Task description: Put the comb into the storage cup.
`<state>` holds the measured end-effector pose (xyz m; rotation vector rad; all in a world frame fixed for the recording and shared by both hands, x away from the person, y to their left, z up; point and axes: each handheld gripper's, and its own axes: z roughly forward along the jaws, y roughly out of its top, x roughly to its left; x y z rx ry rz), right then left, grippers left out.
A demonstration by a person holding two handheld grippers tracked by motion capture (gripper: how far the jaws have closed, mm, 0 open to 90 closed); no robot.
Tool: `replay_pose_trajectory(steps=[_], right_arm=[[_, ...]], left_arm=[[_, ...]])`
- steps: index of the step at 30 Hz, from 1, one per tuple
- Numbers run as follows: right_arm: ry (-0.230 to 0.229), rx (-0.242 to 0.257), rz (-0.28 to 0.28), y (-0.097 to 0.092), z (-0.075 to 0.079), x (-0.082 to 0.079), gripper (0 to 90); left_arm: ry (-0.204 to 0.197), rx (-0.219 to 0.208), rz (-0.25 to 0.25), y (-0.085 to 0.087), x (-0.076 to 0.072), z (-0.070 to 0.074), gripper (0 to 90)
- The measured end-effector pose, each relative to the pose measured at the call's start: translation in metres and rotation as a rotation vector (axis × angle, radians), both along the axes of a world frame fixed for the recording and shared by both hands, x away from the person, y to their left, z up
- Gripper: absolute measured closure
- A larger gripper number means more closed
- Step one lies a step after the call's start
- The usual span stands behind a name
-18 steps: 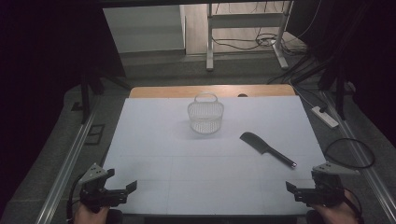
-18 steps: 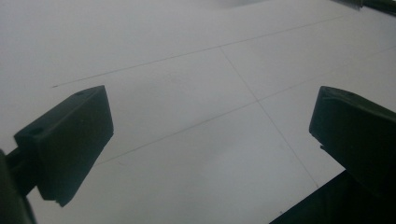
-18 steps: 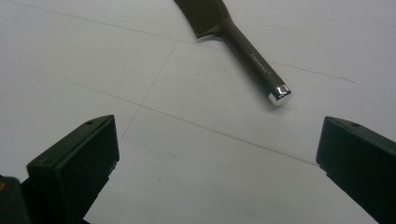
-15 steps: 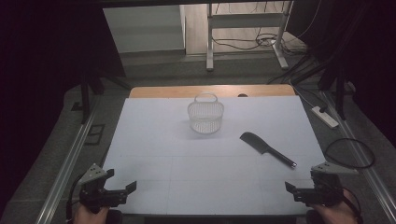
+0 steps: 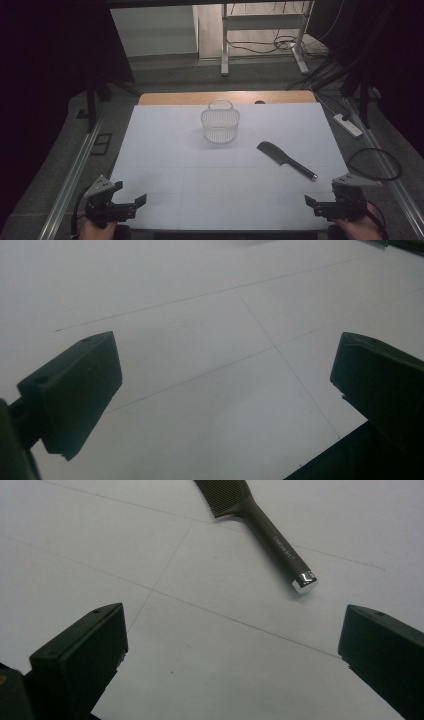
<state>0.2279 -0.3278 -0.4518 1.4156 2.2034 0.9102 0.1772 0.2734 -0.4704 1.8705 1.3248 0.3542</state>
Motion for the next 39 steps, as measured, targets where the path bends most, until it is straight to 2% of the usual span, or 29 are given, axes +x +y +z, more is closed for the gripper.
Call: replay_pose_trajectory(steps=[6, 14, 17, 27, 30, 33, 39], right_arm=[[0.006, -0.004, 0.004, 0.001, 0.0, 0.001, 0.1], [0.024, 0.003, 0.038, 0.002, 0.0, 0.002, 0.4], [0.006, 0.007, 0.048, 0.002, 0.001, 0.003, 0.1], [0.021, 0.03, 0.09, 0.003, 0.001, 0.011, 0.0], [0.016, 0.032, 0.095, 0.004, 0.002, 0.013, 0.0], [0.033, 0.04, 0.088, 0.004, 0.003, 0.018, 0.0], [0.016, 0.056, 0.096, 0.004, 0.007, 0.026, 0.0]], left_arm=[[0.002, -0.005, 0.001, 0.001, 0.0, 0.0, 0.7], [0.004, -0.011, 0.002, 0.001, 0.0, 0.0, 0.7], [0.006, -0.012, 0.002, 0.002, 0.0, 0.0, 0.7], [0.008, -0.018, 0.004, 0.002, 0.001, -0.001, 0.8], [0.009, -0.02, 0.005, 0.002, 0.001, -0.001, 0.8], [0.011, -0.021, 0.005, 0.002, 0.001, -0.001, 0.8], [0.013, -0.024, 0.007, 0.003, 0.001, -0.001, 0.7]])
